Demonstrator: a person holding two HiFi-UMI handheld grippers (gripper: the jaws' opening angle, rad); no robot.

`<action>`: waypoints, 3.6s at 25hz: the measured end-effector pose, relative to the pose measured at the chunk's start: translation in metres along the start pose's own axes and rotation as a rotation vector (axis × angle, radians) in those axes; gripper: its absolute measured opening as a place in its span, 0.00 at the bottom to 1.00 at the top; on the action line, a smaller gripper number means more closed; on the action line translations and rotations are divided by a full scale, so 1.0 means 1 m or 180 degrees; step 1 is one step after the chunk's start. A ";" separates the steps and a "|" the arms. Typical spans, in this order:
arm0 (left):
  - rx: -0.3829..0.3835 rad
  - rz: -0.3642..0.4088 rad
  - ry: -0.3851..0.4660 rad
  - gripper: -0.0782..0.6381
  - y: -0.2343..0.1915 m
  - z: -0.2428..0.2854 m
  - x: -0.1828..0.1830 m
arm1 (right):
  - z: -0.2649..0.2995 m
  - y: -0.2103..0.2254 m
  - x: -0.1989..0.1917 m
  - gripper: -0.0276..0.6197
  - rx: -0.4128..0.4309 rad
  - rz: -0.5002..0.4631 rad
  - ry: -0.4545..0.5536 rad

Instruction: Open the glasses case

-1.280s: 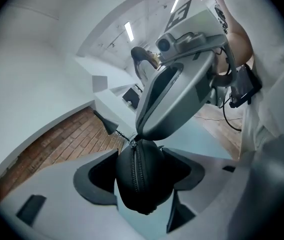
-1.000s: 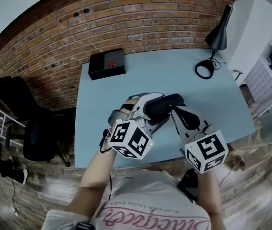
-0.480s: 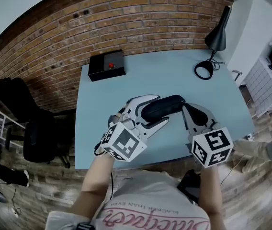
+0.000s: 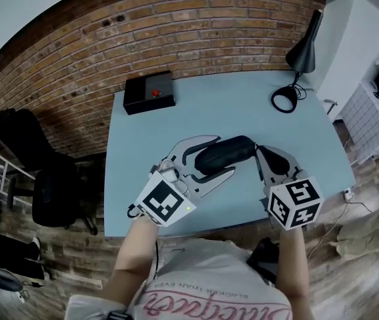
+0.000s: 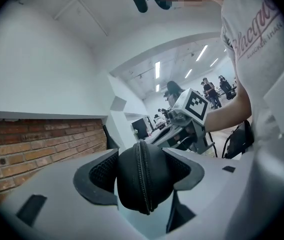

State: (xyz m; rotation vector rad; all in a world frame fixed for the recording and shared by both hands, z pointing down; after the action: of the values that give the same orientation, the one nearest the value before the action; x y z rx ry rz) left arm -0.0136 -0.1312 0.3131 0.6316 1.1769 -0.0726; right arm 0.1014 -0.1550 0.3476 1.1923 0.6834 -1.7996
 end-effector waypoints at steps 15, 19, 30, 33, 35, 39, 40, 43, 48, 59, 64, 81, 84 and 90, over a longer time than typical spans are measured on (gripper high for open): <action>0.0236 0.0128 -0.0869 0.51 -0.011 0.024 -0.037 | -0.034 -0.030 0.038 0.07 0.0452 0.0006 0.0724; 0.0146 0.0164 -0.0855 0.52 -0.005 0.036 -0.033 | -0.030 -0.045 0.038 0.07 0.0553 -0.0140 0.0682; -0.0138 0.0001 -0.0779 0.58 0.009 0.052 -0.024 | -0.032 -0.073 0.037 0.07 0.0812 -0.0363 0.0685; -0.0193 -0.0099 -0.0822 0.58 0.009 0.053 -0.025 | -0.027 -0.072 0.036 0.07 0.0728 -0.0441 0.0645; -0.0201 -0.0175 -0.0859 0.58 0.008 0.054 -0.026 | -0.022 -0.071 0.033 0.07 0.0655 -0.0508 0.0549; -0.0247 -0.0380 -0.0810 0.58 0.006 0.056 -0.023 | -0.018 -0.073 0.024 0.07 0.0750 -0.0535 0.0364; -0.0229 -0.0349 -0.0870 0.58 0.005 0.056 -0.025 | -0.018 -0.073 0.023 0.07 0.0739 -0.0543 0.0358; -0.0204 -0.0213 -0.1086 0.58 0.006 0.057 -0.031 | -0.019 -0.073 0.023 0.07 0.0698 -0.0599 0.0333; -0.0087 -0.0069 -0.1261 0.55 0.008 0.061 -0.035 | -0.019 -0.073 0.022 0.07 0.0497 -0.0801 0.0258; -0.0111 0.0227 -0.1144 0.54 0.012 0.056 -0.032 | -0.027 -0.051 0.031 0.07 0.0244 -0.0966 0.0245; -0.0158 0.0341 -0.0948 0.53 0.013 0.049 -0.027 | -0.029 -0.042 0.032 0.07 0.0350 -0.0835 0.0226; 0.0376 0.0311 -0.1091 0.56 0.002 0.055 -0.028 | -0.039 -0.047 0.051 0.07 0.0788 0.0613 0.0668; 0.0441 0.0211 -0.1065 0.57 0.002 0.060 -0.028 | -0.042 -0.046 0.054 0.07 0.0863 0.0838 0.0772; 0.0204 0.0258 -0.0967 0.57 0.014 0.064 -0.027 | -0.045 -0.059 0.050 0.07 0.1040 0.0512 0.0595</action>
State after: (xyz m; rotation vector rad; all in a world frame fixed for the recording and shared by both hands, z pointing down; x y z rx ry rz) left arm 0.0343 -0.1591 0.3577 0.6973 0.8575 -0.1334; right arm 0.0608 -0.1078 0.2833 1.6010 0.3902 -1.7202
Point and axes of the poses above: the fingertips, and each gripper's own axes: z forward along the fingers, y to its right, x out of its top, the point moved 3 cm from there along -z, backward along the fingers, and after that the axes turned 9 degrees about -y, right-handed, at the moved point
